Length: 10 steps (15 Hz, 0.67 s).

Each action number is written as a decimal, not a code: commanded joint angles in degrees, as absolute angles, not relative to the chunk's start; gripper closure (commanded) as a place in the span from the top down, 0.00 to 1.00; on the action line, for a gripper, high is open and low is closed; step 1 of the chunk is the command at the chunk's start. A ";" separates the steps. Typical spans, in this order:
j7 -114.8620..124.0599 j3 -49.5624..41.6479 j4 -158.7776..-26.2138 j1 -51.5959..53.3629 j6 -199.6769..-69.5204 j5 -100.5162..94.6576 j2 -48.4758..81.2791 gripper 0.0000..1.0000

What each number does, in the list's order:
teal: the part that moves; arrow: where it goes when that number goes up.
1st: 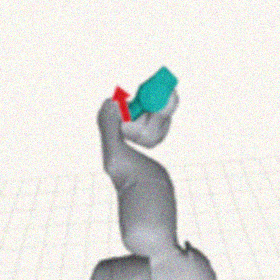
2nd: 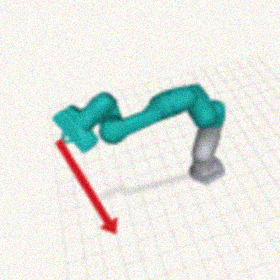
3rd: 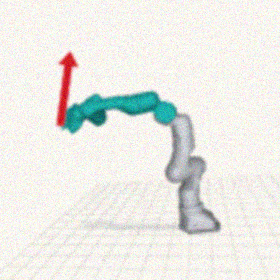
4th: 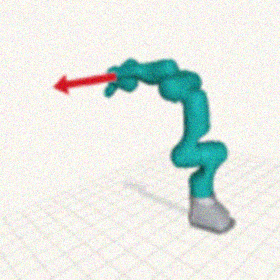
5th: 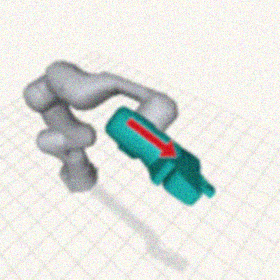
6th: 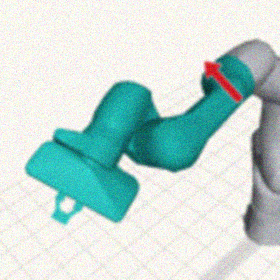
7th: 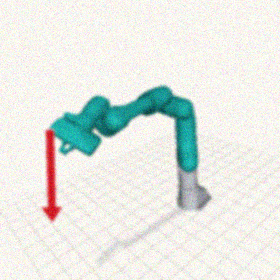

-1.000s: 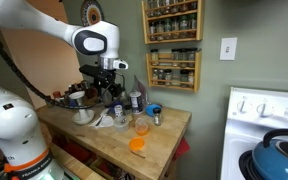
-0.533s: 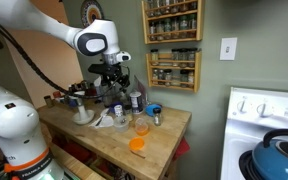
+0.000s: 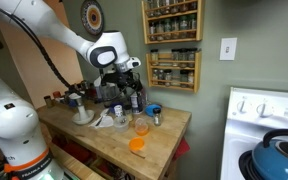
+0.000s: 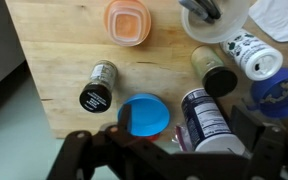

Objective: Put the spice shaker on the second lower shelf, second position to the left

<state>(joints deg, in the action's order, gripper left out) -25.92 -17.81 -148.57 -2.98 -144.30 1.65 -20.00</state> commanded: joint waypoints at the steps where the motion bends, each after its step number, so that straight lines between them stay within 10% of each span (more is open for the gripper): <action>1: -25.58 -18.26 -145.22 -3.59 -148.77 4.16 -12.51 1.00; 10: -25.65 -16.15 -140.95 -6.99 -151.37 6.08 -5.20 1.00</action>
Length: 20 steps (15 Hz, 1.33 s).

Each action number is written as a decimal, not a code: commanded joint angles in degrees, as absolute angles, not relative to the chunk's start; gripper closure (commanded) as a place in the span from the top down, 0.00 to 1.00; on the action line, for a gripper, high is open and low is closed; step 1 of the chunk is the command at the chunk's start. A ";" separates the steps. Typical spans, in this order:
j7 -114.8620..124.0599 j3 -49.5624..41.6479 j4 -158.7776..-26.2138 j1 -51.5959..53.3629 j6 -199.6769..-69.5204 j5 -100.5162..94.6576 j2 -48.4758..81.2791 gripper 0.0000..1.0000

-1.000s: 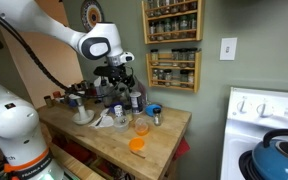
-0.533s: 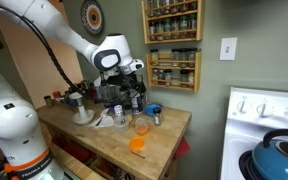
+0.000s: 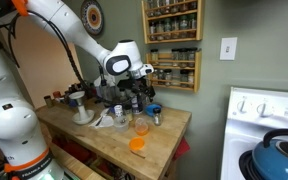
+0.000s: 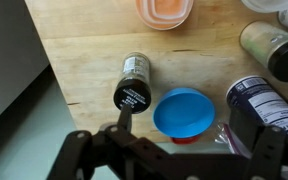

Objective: Put the spice shaker on the second lower shelf, second position to the left

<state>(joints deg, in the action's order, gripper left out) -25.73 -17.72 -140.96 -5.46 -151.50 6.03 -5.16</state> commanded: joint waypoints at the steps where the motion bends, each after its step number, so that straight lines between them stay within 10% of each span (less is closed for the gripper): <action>1: -25.65 -15.97 -140.95 -6.97 -151.37 6.08 -5.29 1.00; 20: -26.71 -12.95 -132.98 -11.55 -156.02 6.04 8.36 1.00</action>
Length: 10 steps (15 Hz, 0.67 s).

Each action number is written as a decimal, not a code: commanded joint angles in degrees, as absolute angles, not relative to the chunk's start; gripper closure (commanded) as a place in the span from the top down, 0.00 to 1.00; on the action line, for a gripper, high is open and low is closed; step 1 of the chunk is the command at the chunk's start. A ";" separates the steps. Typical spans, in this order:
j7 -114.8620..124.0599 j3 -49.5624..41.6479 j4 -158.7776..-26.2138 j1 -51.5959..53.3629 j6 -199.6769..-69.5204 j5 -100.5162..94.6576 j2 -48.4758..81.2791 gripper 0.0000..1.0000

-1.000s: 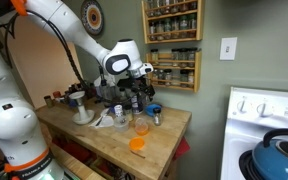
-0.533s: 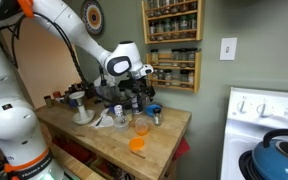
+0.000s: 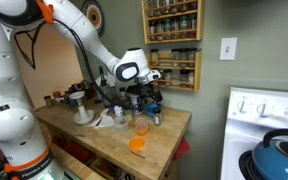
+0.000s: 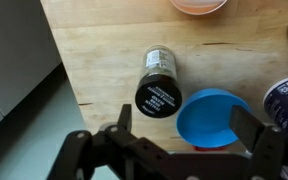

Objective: Put the spice shaker on the second lower shelf, second position to the left

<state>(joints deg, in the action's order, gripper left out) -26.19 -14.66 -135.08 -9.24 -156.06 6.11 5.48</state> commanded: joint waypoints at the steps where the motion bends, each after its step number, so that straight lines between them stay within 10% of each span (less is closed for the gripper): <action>1: -26.88 -12.57 -132.58 -12.03 -156.01 6.16 9.06 1.00; 10: -26.71 -9.64 -128.56 -15.78 -155.11 5.89 14.74 1.00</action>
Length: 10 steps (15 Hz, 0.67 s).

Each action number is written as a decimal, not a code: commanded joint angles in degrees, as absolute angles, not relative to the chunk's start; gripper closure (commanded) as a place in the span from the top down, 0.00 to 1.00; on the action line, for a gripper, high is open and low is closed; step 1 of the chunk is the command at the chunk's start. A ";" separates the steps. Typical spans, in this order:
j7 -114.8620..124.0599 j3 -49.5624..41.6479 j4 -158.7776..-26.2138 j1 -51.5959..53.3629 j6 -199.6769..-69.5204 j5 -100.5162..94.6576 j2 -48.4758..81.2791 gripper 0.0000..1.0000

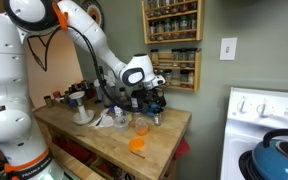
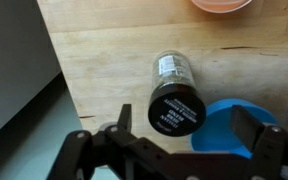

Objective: Put the spice shaker on the second lower shelf, second position to the left

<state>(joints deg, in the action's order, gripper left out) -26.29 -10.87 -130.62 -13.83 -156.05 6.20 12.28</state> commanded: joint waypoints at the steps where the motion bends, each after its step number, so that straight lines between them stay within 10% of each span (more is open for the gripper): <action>1: -26.79 -9.34 -128.24 -16.20 -155.36 6.15 15.30 1.00; 10: -25.00 -8.81 -125.75 -17.31 -150.20 4.31 16.95 0.30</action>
